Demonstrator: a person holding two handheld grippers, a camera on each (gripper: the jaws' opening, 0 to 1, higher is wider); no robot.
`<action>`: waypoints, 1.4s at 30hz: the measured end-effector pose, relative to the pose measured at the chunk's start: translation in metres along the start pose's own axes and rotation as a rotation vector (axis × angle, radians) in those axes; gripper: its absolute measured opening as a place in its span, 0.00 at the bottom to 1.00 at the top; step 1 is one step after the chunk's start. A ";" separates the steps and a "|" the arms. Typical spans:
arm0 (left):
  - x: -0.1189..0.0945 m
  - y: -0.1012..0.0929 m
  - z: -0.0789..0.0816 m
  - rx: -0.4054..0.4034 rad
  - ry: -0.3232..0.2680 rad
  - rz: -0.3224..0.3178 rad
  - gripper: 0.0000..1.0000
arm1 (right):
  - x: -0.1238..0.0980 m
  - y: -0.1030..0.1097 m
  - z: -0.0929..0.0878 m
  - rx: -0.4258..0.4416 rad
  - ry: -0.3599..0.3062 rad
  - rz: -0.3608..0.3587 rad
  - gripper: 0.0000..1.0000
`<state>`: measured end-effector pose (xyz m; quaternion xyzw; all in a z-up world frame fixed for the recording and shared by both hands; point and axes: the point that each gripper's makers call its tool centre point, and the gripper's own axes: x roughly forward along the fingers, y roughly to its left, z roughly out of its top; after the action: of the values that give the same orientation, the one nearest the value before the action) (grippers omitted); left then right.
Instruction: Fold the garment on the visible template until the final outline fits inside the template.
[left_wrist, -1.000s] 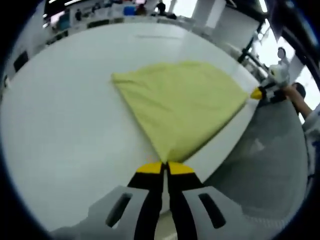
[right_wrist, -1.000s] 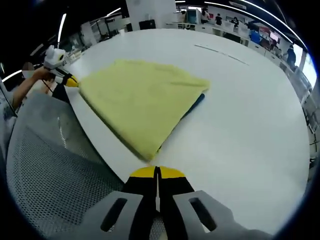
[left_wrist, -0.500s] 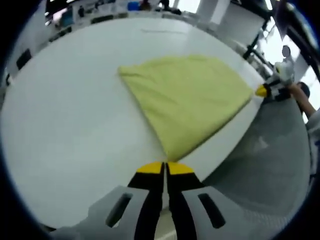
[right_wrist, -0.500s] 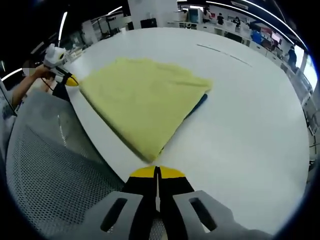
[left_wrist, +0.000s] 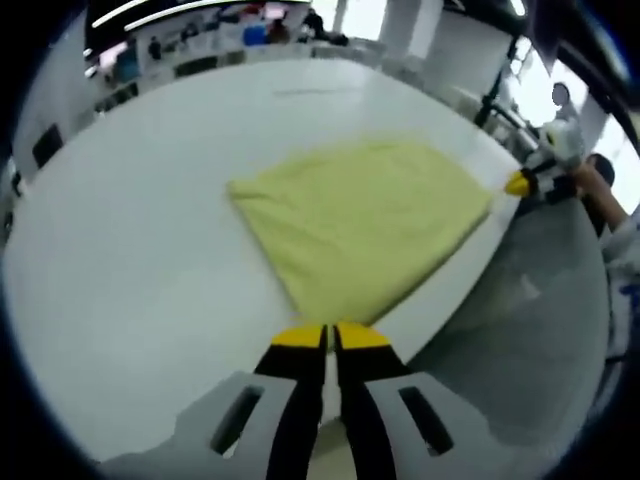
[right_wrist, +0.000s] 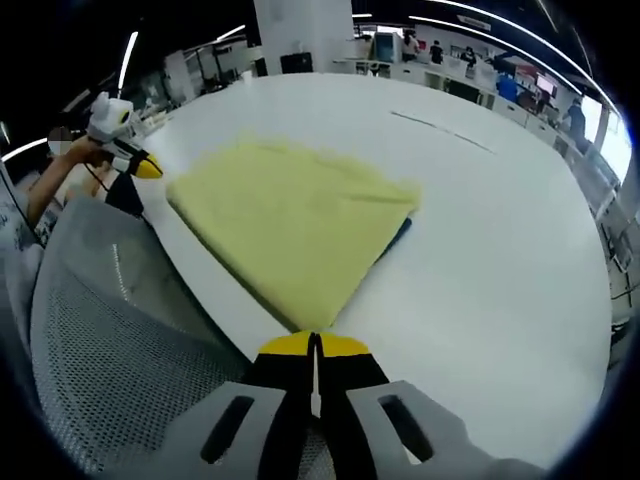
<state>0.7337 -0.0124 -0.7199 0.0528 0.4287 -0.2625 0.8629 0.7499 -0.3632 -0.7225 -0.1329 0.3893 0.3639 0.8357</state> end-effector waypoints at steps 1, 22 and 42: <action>-0.003 -0.001 0.003 0.007 -0.009 0.002 0.06 | -0.002 0.001 0.002 0.005 -0.005 0.000 0.06; -0.043 -0.018 0.019 0.125 -0.051 0.027 0.36 | -0.035 0.028 0.016 -0.072 -0.008 -0.024 0.50; -0.071 -0.041 0.028 0.149 -0.119 0.018 0.72 | -0.053 0.039 0.024 -0.128 -0.042 -0.018 0.81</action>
<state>0.6974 -0.0275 -0.6424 0.1050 0.3552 -0.2887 0.8828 0.7121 -0.3509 -0.6646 -0.1817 0.3462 0.3832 0.8368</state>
